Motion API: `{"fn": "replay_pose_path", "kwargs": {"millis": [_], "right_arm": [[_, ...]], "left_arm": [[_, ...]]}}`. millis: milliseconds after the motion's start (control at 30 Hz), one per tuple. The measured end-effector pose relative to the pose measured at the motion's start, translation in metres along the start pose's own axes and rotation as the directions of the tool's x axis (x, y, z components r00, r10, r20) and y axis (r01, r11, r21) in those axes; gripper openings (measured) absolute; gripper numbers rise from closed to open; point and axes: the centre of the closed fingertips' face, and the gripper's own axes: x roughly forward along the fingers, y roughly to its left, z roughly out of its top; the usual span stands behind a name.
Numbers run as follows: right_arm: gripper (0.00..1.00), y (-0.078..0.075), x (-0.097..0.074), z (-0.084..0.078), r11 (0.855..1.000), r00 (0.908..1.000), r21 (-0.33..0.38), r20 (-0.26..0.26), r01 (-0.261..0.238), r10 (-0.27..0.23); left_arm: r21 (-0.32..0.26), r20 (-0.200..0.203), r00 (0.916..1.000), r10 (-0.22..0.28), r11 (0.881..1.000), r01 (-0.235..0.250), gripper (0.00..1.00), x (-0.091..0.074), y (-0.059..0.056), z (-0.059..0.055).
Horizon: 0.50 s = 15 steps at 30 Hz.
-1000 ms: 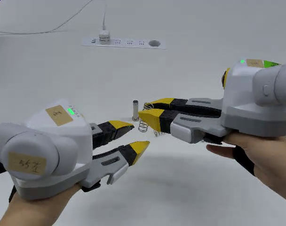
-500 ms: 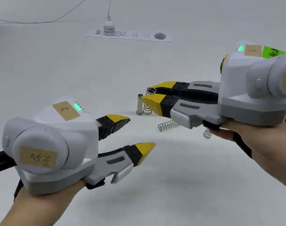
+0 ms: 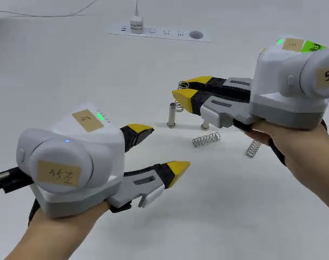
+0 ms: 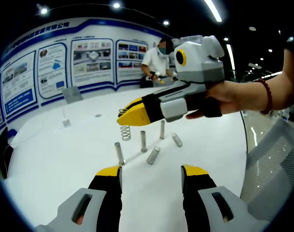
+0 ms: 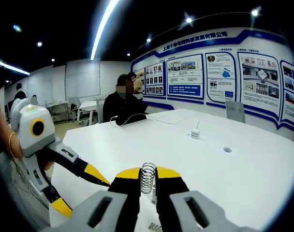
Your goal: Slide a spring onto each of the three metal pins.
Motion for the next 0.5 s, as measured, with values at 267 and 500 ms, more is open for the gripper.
{"fn": "replay_pose_path", "kwargs": {"millis": [267,500], "right_arm": [[0.12,-0.013,0.012,-0.001,0.999,0.9992,0.038,0.008,0.038,-0.038],[0.12,-0.018,0.020,-0.008,0.998,0.9987,0.044,-0.013,0.050,-0.049]], "left_arm": [[-0.019,0.007,0.9999,0.008,1.000,-0.008,0.58,0.001,0.001,0.001],[-0.037,0.009,0.9999,0.011,0.999,-0.011,0.64,0.001,0.002,0.001]]}}
